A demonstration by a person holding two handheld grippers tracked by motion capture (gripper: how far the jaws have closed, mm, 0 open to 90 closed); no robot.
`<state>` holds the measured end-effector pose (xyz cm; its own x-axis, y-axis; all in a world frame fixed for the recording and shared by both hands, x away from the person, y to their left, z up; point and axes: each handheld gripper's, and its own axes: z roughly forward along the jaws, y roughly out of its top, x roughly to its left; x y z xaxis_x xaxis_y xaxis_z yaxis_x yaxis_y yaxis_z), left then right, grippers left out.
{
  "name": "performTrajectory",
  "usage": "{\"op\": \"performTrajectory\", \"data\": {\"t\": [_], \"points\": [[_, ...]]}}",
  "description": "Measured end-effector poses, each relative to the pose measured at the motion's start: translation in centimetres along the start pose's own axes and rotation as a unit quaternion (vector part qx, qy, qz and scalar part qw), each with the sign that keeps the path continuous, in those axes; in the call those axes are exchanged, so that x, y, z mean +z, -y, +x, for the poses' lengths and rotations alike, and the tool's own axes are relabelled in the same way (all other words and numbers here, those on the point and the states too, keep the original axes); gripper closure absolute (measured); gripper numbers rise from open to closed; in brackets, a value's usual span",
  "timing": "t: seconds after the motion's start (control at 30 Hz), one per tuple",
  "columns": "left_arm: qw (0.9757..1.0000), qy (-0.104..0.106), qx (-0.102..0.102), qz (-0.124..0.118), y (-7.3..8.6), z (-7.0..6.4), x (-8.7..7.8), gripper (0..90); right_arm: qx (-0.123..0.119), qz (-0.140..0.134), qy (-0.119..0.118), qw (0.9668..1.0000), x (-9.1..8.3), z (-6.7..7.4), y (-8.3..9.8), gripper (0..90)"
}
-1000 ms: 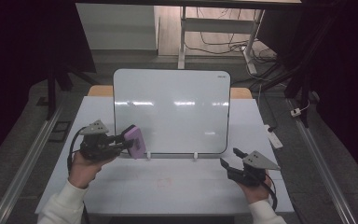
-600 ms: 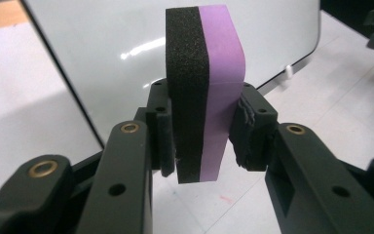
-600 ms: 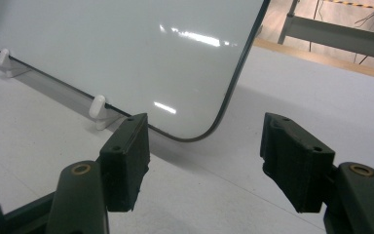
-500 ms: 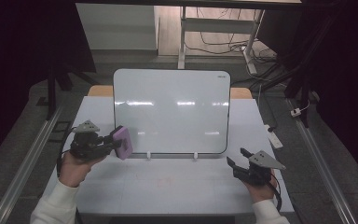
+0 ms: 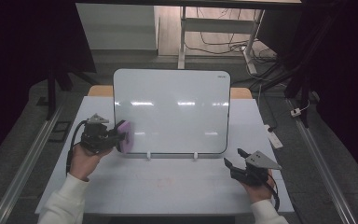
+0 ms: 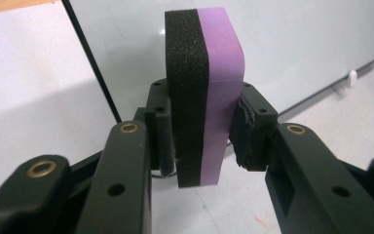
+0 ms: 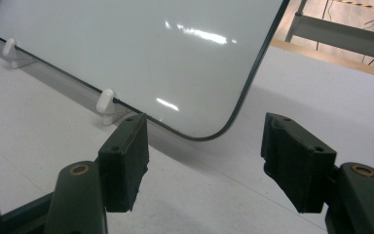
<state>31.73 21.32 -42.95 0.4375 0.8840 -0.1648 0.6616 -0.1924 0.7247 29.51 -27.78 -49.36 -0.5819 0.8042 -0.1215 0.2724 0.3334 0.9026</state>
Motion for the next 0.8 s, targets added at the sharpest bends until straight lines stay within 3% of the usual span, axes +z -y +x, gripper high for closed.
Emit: {"op": "performTrajectory", "data": {"t": [0.47,0.8], "points": [[0.9984,-0.033,-0.005,-0.046,-1.1,-1.1,2.6,62.9,-0.005,0.004,0.001,1.0,0.3,0.1,0.2,33.5],[0.9977,-0.049,0.015,-0.045,-1.3,-2.4,3.5,58.2,-0.008,0.007,0.002,0.9999,0.4,0.2,0.2,33.4]]}}
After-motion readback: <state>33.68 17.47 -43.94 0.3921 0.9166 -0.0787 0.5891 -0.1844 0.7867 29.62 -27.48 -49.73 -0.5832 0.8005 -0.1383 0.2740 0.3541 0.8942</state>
